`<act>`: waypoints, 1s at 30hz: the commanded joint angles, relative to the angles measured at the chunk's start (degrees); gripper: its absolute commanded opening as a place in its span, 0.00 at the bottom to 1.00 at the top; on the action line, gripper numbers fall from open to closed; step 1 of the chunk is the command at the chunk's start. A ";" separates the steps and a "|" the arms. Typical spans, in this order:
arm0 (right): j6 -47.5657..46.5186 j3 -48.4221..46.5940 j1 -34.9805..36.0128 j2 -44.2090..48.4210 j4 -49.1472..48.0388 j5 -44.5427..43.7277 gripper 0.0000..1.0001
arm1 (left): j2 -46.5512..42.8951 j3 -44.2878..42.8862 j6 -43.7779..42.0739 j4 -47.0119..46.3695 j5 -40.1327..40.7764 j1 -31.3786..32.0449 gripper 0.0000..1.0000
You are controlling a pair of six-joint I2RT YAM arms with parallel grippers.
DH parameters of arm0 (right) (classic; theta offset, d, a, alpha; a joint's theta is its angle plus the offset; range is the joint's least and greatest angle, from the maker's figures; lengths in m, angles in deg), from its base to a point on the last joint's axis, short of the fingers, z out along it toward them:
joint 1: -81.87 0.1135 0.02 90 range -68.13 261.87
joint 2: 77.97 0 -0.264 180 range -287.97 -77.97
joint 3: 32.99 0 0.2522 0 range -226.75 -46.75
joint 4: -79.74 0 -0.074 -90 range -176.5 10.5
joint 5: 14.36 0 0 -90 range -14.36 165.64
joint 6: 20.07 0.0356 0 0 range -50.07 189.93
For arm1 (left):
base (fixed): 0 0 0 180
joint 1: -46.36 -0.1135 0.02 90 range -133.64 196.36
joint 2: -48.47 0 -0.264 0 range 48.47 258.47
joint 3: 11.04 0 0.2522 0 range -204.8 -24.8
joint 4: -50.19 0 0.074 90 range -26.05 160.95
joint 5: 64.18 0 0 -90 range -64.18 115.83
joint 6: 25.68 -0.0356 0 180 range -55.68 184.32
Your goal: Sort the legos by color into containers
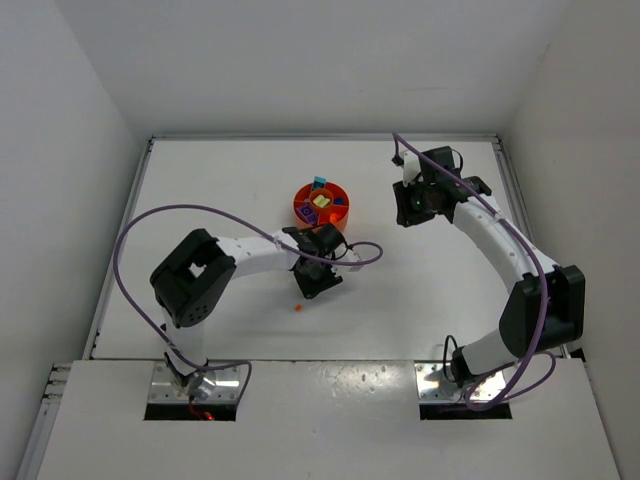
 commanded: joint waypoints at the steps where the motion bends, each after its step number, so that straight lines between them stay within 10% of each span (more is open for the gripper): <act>1: -0.41 -1.35 -0.31 -0.23 -0.89 0.92 0.28 | 1.32 -1.02 -0.64 -0.27 -1.24 -1.03 0.43; 30: -0.41 -1.35 -0.84 -0.75 -0.89 1.45 0.28 | 3.96 -0.50 -2.23 2.36 -1.24 -3.23 0.24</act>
